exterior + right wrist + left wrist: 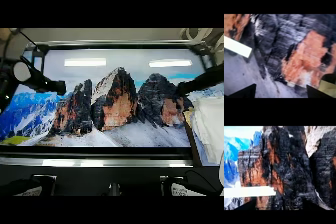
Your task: Fold the shirts.
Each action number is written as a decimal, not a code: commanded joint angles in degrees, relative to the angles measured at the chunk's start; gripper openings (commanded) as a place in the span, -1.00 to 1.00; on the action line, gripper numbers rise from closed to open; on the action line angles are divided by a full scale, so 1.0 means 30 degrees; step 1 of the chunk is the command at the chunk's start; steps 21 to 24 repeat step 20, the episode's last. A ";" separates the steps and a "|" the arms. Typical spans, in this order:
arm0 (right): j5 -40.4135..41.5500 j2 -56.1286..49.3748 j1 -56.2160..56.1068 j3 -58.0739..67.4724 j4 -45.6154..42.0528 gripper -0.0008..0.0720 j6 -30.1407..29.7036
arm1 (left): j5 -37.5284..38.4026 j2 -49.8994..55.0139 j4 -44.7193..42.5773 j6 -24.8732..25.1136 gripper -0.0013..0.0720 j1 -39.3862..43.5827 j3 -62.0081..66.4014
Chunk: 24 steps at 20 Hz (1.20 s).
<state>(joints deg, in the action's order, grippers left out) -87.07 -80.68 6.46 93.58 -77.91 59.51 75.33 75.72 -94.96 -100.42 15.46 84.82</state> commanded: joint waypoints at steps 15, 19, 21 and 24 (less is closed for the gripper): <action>-0.1938 -0.1042 -0.2543 0.0051 -0.1268 0.91 0.0291 | -0.1202 -0.0794 -0.0481 -0.1829 0.88 0.0211 -0.2514; -0.1938 -0.1042 -0.2543 0.0051 -0.1268 0.91 0.0299 | -0.1202 -0.0794 -0.0481 -0.1821 0.88 0.0211 -0.2514; -0.1938 -0.1042 -0.2543 0.0051 -0.1268 0.91 0.0291 | -0.1202 -0.0794 -0.0481 -0.1821 0.88 0.0211 -0.2514; -0.1938 -0.1042 -0.2543 0.0051 -0.1268 0.91 0.0291 | -0.1202 -0.0794 -0.0481 -0.1821 0.88 0.0211 -0.2514</action>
